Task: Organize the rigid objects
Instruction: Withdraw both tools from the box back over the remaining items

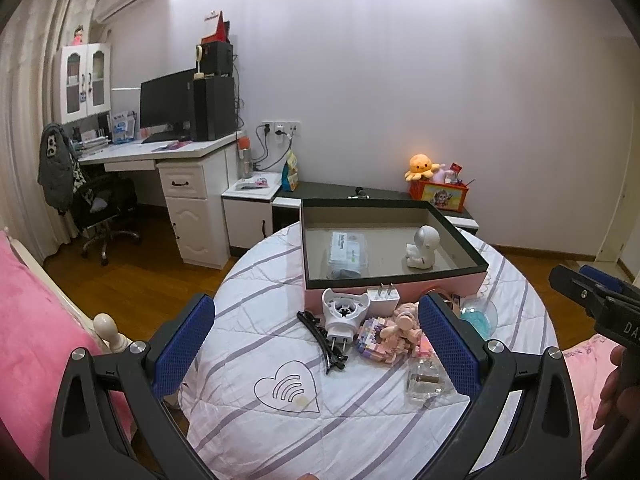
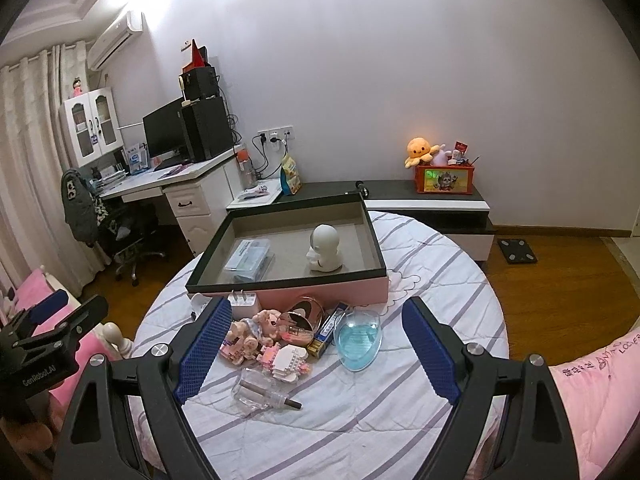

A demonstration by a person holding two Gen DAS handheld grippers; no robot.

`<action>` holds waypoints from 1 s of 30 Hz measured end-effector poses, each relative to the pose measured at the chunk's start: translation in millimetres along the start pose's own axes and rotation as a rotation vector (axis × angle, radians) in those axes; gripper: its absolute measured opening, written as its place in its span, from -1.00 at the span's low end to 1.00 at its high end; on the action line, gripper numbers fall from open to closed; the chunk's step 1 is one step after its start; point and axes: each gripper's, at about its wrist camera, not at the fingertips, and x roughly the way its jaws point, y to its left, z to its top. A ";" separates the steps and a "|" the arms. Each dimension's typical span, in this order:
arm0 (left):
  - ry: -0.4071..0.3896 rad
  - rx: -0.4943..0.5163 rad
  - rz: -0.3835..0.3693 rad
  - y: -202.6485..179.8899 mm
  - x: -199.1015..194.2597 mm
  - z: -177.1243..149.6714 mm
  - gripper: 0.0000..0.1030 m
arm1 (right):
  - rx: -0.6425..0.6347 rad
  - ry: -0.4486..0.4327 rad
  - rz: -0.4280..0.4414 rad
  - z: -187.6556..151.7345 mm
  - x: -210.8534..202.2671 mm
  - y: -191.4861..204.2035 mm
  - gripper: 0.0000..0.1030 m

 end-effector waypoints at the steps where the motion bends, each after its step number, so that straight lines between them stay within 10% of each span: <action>1: -0.002 0.001 0.001 0.1 -0.8 -0.5 0.99 | 0.000 -0.001 0.000 0.0 -1.0 0.1 0.72; 30: 0.067 -0.007 -0.005 -2.8 24.3 -2.4 0.99 | 0.005 0.060 -0.025 -6.6 17.9 -6.3 0.72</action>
